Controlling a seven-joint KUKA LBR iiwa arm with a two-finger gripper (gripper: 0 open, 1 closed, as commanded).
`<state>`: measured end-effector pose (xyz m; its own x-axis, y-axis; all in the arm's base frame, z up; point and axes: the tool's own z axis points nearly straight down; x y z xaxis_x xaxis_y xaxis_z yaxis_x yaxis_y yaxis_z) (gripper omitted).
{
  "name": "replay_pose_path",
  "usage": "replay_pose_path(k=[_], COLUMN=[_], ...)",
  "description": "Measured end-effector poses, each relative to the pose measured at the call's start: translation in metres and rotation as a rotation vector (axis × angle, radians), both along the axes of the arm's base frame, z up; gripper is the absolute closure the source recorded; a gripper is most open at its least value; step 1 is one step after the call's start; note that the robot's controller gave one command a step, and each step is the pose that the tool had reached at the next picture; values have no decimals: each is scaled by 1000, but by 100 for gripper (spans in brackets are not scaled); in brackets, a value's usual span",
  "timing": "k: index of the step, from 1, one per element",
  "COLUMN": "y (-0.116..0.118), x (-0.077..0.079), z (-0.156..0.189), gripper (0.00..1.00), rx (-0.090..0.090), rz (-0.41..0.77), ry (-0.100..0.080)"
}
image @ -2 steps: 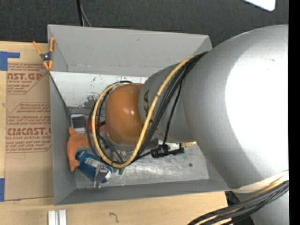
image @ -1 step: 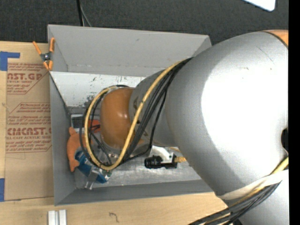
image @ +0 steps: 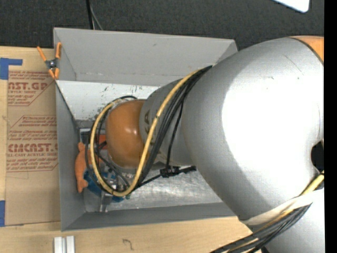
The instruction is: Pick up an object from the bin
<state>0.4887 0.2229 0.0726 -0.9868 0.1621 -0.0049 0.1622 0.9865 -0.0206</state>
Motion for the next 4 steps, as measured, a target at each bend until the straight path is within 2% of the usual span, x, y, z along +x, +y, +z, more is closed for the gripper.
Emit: replay_pose_path(k=[2,4], y=[-1,0], x=[0,-3], z=[0,16], gripper=[100,100], rx=[1,11], rz=[-1,2], ry=[0,6])
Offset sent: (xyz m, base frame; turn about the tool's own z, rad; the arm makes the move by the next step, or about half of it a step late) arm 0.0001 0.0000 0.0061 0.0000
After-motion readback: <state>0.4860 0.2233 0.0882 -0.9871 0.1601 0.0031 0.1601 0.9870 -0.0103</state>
